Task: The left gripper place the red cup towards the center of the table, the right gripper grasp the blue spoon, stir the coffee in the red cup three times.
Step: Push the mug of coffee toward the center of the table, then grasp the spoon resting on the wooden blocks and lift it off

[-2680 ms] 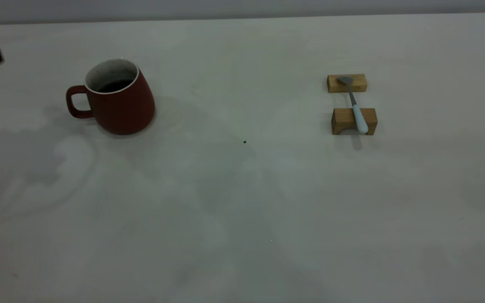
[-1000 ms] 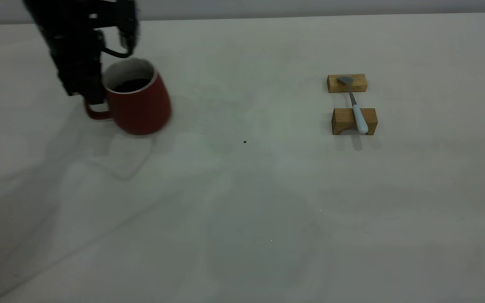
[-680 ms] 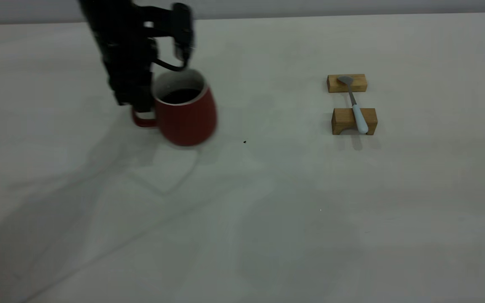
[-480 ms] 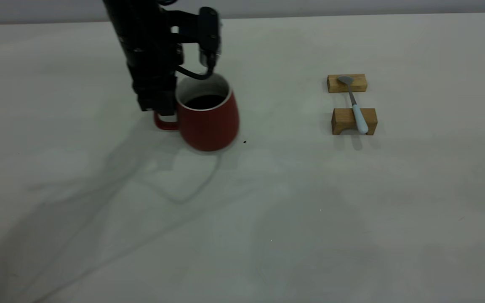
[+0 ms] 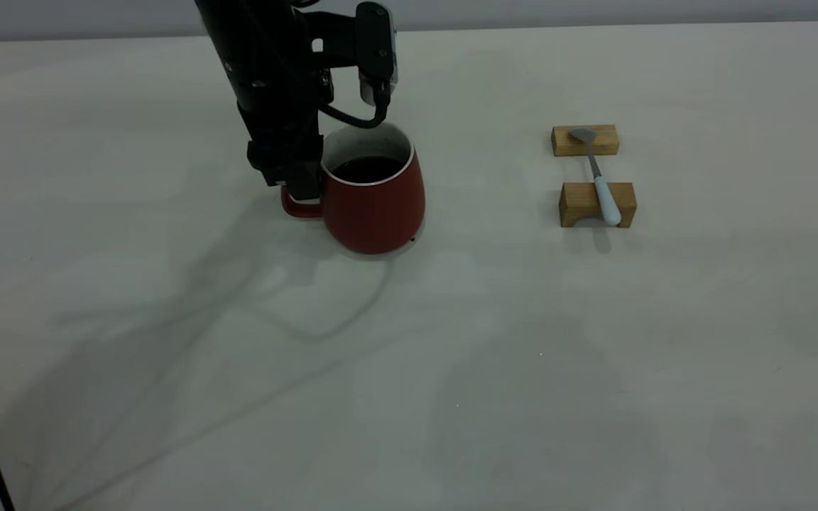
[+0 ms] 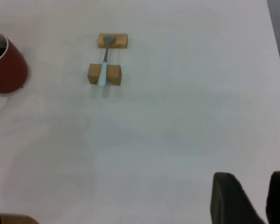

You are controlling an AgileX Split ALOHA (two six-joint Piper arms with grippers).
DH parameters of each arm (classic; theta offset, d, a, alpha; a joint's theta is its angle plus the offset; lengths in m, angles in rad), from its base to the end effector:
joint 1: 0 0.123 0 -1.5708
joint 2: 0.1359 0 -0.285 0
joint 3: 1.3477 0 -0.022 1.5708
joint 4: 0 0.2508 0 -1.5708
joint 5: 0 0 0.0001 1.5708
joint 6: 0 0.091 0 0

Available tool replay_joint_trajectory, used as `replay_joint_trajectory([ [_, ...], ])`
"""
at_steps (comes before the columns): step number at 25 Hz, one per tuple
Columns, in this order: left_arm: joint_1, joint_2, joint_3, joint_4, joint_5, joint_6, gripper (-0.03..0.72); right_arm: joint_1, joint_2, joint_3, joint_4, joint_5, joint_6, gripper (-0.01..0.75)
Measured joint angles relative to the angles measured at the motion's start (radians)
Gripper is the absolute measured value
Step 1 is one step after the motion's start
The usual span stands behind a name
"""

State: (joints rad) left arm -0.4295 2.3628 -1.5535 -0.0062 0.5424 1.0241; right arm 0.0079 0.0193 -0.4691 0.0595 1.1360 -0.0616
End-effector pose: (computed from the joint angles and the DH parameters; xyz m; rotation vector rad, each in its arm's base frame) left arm 0.4165 -0.1911 0.0578 1.8853 2.1306 0.1232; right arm -0.0023 0.0049 0.2630 -0.0791 2.1670 0.0421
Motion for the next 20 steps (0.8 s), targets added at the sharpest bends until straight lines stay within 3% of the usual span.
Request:
replay_joint_trajectory([
  [2,0.0,-0.033,-0.001,0.0,0.033,-0.048,0.672,0.0,0.0,0.0,0.0,0.0,0.0,0.237],
  [6,0.0,-0.172,-0.041,0.006,0.159,-0.197,0.654,0.0,0.0,0.0,0.0,0.0,0.0,0.237],
  [13,0.0,-0.496,-0.1,0.018,0.464,-0.551,0.493,0.0,0.0,0.0,0.0,0.0,0.0,0.237],
  [17,0.0,-0.662,-0.1,0.018,0.622,-0.656,0.416,0.0,0.0,0.0,0.0,0.0,0.0,0.237],
  [20,0.0,-0.759,-0.1,0.019,0.625,-0.67,0.369,0.0,0.0,0.0,0.0,0.0,0.0,0.237],
])
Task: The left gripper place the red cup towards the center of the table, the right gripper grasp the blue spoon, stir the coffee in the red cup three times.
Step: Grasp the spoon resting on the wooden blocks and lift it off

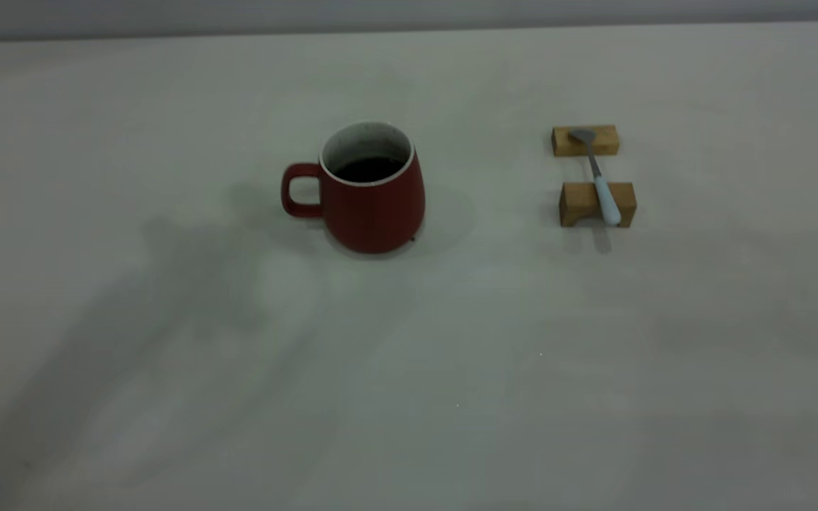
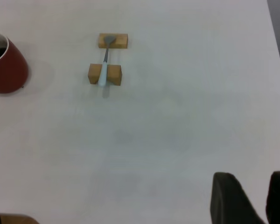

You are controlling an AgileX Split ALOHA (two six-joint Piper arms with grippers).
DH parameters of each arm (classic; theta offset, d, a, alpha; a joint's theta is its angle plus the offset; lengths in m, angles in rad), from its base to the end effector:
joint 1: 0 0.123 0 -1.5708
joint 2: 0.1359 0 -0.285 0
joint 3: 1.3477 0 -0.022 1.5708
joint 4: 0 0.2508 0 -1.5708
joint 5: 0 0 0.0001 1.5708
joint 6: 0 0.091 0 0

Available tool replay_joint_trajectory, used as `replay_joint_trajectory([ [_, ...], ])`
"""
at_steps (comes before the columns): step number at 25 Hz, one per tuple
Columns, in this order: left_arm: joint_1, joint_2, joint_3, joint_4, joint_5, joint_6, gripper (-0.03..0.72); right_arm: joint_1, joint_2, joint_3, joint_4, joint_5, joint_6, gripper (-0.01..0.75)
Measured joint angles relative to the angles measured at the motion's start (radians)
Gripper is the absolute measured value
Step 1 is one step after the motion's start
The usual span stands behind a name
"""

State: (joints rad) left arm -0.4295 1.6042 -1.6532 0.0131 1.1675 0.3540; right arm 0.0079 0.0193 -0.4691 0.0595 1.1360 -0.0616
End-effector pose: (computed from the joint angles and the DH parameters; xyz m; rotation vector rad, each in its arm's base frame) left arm 0.3097 -0.1407 0.3817 0.9956 2.4040 -0.0096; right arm -0.0023 0.0049 0.2630 -0.0791 2.1670 0.0421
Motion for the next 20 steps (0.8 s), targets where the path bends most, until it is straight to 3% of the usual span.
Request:
replay_joint_trajectory([
  [6,0.0,-0.218,0.075,-0.013,0.0,-0.174,0.303,0.0,0.0,0.0,0.0,0.0,0.0,0.237],
  [12,0.02,-0.562,0.387,-0.021,0.0,-0.291,0.265,0.0,-0.001,0.0,0.0,0.0,0.0,0.237],
  [20,0.325,-1.024,0.921,-0.062,-0.012,-0.3,0.248,0.0,-0.001,0.0,0.0,0.0,0.0,0.237],
])
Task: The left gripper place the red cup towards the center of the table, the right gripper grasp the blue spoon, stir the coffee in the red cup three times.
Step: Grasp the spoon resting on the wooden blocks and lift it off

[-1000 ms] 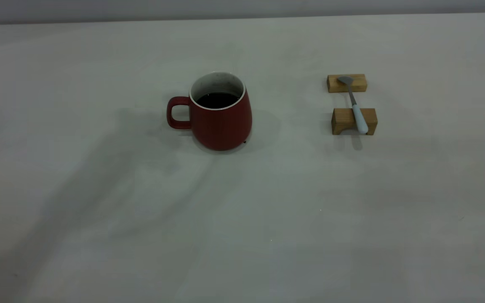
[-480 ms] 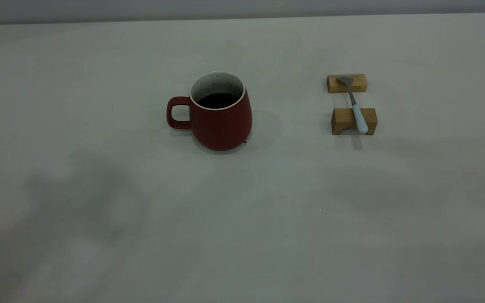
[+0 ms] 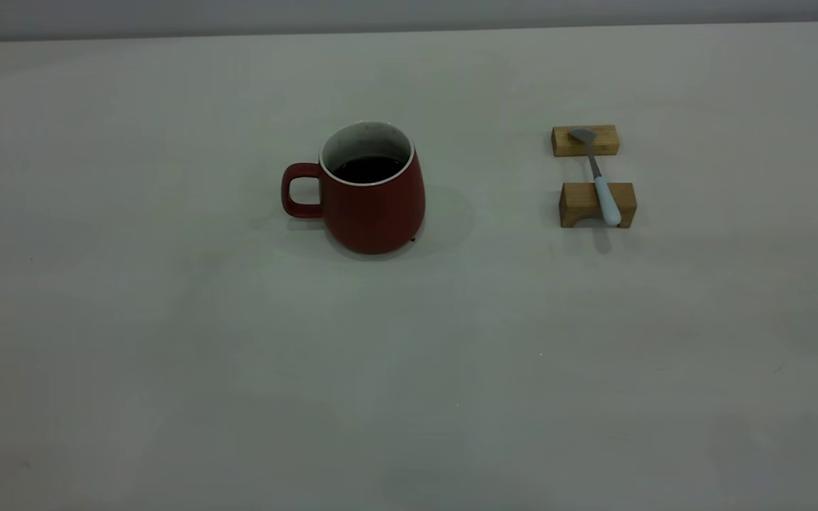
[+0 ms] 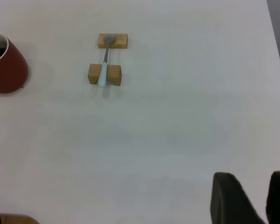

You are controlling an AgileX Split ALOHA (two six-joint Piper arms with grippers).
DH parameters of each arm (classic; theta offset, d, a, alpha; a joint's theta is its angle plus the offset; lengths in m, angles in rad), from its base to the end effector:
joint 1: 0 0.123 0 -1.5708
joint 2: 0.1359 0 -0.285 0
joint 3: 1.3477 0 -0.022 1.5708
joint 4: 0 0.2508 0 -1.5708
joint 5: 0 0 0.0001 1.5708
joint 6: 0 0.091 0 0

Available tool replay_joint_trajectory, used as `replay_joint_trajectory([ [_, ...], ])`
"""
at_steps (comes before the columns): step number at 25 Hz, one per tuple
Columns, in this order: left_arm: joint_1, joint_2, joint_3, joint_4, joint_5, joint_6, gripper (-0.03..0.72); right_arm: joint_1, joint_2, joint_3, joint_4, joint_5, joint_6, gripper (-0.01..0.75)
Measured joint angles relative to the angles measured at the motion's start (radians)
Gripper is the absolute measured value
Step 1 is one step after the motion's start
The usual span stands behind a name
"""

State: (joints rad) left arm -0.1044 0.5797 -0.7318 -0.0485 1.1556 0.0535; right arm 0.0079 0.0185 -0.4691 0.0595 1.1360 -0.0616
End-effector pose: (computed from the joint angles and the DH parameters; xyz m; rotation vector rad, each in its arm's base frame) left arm 0.0778 -0.0122 0.3186 0.1906 2.4801 -0.0849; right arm -0.0025 0.0049 0.2630 -0.0791 2.1662 0.0421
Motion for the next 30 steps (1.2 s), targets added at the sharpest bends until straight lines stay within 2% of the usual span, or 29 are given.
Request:
replay_joint_trajectory([
  [4,0.054,-0.224,0.134,0.011,-0.056,0.0,0.248,0.0,0.0,0.0,0.0,0.0,0.0,0.237],
  [13,0.054,-0.517,0.223,0.071,-0.071,-0.054,0.248,0.0,0.0,0.0,0.0,0.0,0.0,0.237],
  [18,0.039,-0.595,0.229,0.078,-0.045,-0.086,0.248,0.0,0.0,0.0,0.0,0.0,0.0,0.237],
  [30,0.034,-0.599,0.245,0.079,-0.026,-0.085,0.247,0.0,0.0,0.0,0.0,0.0,0.0,0.237],
])
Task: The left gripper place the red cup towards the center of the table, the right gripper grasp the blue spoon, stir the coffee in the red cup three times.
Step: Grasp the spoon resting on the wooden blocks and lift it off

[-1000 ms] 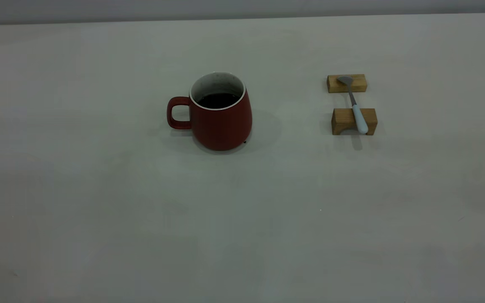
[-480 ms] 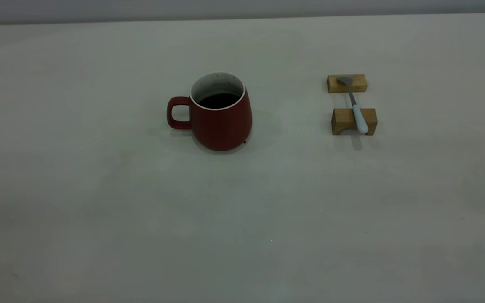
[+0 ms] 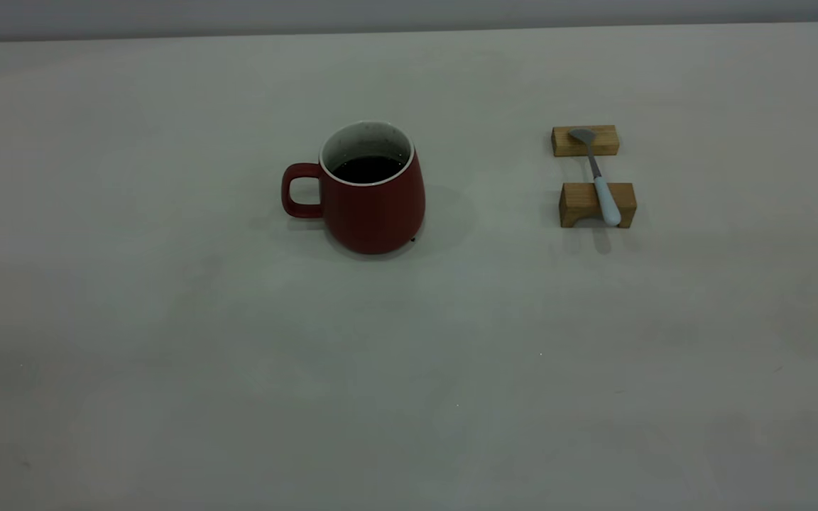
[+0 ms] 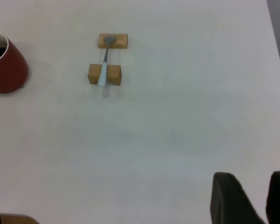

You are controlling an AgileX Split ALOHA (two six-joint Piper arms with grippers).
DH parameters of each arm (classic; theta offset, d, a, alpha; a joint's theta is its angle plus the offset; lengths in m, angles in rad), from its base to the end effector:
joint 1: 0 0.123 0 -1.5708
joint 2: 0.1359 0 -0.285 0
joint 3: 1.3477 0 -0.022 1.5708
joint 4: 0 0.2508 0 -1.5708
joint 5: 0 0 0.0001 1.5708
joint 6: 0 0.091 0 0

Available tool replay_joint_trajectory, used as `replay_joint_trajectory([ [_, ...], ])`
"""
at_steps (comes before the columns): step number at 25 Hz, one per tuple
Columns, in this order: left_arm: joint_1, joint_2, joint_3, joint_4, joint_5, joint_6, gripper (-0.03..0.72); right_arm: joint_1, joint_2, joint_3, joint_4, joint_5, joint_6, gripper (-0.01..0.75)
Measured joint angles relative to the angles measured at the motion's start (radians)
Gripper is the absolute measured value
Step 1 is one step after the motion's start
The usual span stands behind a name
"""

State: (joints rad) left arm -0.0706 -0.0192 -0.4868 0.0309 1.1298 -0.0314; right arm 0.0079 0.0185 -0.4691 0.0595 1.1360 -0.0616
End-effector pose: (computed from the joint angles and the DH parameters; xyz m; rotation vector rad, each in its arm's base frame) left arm -0.0091 0.0032 0.2681 0.0384 2.1067 -0.0238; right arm -0.0025 0.0049 0.2630 -0.0791 2.1662 0.0421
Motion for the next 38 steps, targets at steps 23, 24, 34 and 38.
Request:
replay_joint_trajectory([
  [23,0.0,0.0,0.0,0.0,0.001,0.0,0.247,0.0,0.171,-0.119,-0.019,-0.029,0.102,0.413],
  [24,0.0,0.0,0.0,0.0,0.001,0.0,0.247,0.0,0.234,-0.144,-0.026,-0.049,0.118,0.455],
  [34,0.0,0.0,0.0,0.0,0.001,0.0,0.247,0.0,0.948,-0.262,0.035,-0.364,0.115,0.684],
  [38,0.0,0.0,0.0,0.0,0.001,0.0,0.247,0.005,1.25,-0.31,0.156,-0.496,-0.001,0.686],
])
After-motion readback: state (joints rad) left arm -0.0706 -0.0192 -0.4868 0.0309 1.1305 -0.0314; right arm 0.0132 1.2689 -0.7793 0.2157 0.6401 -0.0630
